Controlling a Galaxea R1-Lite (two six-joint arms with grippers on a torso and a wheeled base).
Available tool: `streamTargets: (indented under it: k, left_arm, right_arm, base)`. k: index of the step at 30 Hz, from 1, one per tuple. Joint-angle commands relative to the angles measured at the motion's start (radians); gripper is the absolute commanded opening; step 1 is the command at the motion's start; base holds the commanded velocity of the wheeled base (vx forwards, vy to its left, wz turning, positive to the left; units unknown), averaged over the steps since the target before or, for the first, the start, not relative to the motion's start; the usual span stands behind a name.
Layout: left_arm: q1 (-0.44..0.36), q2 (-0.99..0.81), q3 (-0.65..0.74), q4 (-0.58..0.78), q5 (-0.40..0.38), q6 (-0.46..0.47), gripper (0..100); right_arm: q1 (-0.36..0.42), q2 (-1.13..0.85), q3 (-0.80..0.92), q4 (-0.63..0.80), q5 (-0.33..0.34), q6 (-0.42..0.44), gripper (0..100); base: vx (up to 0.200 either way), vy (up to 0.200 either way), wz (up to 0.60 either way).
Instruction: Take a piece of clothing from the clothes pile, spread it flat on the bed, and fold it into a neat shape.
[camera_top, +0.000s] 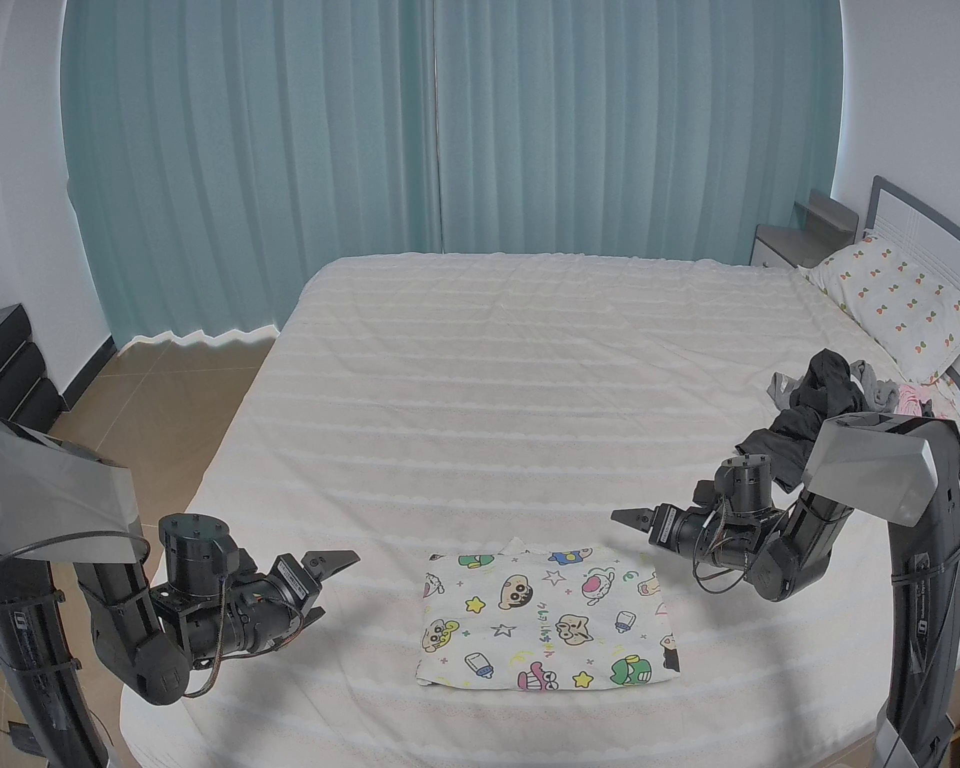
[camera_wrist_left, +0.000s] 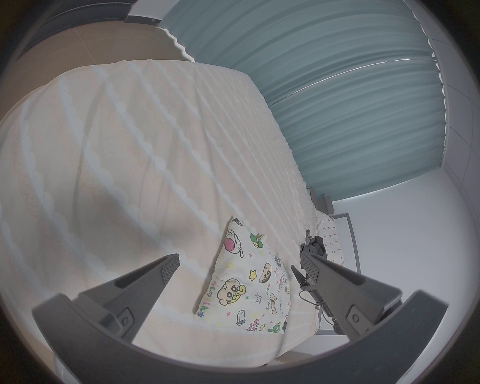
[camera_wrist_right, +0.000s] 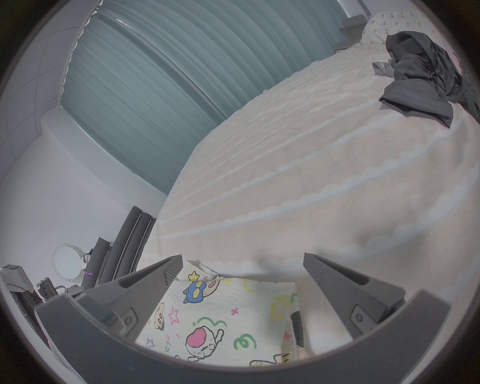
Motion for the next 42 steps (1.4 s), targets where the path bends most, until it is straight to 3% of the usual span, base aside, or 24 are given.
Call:
streamTargets:
  k: [1, 23, 24, 42]
  left_arm:
    - [0.0, 0.006, -0.001, 0.0, 0.0, 0.0, 100]
    - [0.0, 0.01, -0.001, 0.0, 0.0, 0.0, 100]
    - [0.0, 0.01, -0.001, 0.0, 0.0, 0.0, 100]
    - [0.0, 0.012, -0.003, 0.0, 0.0, 0.0, 100]
  right_arm:
    - [0.001, 0.024, -0.024, 0.002, 0.0, -0.001, 100]
    - [0.046, 0.064, -0.01, 0.044, 0.0, -0.009, 100]
    - [0.046, 0.061, -0.009, 0.044, 0.0, -0.007, 0]
    - [-0.008, 0.009, 0.029, 0.033, -0.001, -0.003, 0]
  base:
    - [0.0, 0.0, 0.0]
    - [0.0, 0.0, 0.0]
    - [0.0, 0.0, 0.0]
    - [0.0, 0.0, 0.0]
